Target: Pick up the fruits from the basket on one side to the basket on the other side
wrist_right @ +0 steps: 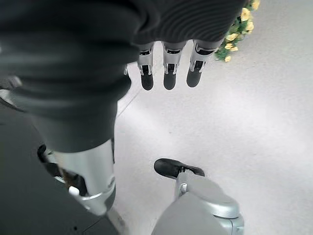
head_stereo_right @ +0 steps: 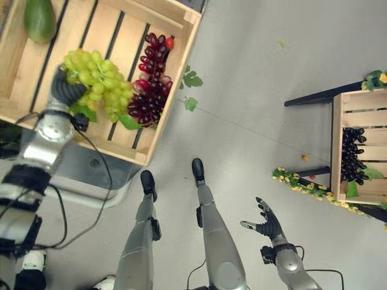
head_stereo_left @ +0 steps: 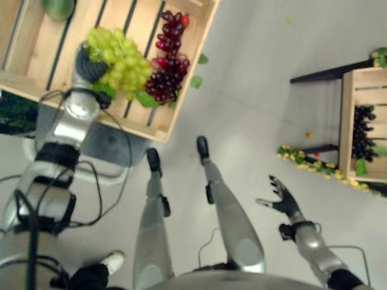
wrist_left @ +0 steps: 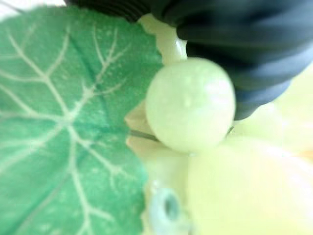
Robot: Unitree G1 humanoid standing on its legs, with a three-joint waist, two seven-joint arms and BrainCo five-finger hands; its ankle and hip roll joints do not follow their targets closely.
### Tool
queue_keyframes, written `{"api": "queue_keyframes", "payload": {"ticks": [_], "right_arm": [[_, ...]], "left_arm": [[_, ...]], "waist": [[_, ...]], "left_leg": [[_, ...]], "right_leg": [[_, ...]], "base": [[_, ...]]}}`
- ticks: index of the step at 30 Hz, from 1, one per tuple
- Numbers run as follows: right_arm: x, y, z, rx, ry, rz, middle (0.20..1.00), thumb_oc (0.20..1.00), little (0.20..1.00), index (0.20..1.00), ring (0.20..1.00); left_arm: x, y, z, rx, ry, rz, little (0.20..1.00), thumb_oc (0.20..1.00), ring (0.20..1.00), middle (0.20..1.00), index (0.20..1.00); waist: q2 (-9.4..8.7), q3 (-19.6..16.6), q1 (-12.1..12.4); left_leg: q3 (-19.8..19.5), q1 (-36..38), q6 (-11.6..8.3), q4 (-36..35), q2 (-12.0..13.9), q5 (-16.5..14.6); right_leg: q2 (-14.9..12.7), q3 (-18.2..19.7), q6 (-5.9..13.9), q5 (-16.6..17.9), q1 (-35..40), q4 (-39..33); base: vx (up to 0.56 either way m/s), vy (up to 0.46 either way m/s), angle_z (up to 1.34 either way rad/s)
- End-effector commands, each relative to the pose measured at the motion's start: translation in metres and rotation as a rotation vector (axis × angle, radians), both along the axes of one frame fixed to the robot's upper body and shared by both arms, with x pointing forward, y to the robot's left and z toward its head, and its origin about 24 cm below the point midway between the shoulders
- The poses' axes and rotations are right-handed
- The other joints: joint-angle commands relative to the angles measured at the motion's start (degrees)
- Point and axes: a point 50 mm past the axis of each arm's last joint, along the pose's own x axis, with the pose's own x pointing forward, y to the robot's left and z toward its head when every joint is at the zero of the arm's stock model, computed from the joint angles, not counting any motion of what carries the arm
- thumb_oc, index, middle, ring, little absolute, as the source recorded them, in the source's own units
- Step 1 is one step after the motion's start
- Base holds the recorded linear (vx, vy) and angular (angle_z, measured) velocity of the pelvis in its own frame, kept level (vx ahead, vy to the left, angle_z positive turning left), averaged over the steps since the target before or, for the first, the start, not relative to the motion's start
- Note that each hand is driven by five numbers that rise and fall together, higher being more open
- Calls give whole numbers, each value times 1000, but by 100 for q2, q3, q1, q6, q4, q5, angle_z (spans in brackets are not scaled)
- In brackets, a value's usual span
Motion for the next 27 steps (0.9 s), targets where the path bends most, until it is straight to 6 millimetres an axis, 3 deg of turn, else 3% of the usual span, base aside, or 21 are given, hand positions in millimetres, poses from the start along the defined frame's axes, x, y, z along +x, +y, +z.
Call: {"api": "queue_keyframes", "payload": {"ticks": [1,10,21,27], "right_arm": [[-14,-10,-4,-4,28,-61,1000,1000,1000,1000,1000],[-10,-5,-7,-13,49,-26,1000,1000,1000,1000,1000],[-4,8,-7,4,49,39,1000,1000,1000,1000,1000],[3,15,5,14,-3,97,1000,1000,1000,1000,1000]], "left_arm": [[-31,13,-35,-188,36,-114,200,200,200,200,200],[-61,5,-36,-313,29,-293,200,200,200,200,200],[-80,5,-31,-302,11,-352,200,200,200,200,200],[-91,6,-36,-319,17,-368,200,200,200,200,200]], "waist": [[-205,-234,309],[-168,-503,489],[-192,-750,646],[-227,-943,755]], "left_leg": [[-146,-204,97,45,-318,-154],[-272,166,115,-95,-341,-183],[-439,440,142,-152,-375,-193],[-544,623,154,-154,-382,-222]], "right_leg": [[111,42,389,119,-134,-195],[88,-86,391,-26,251,-218],[43,-238,402,-149,613,-240],[37,-347,392,-244,842,-232]], "base": [[0,0,0],[22,-14,10],[18,-19,13],[23,-23,11]]}}
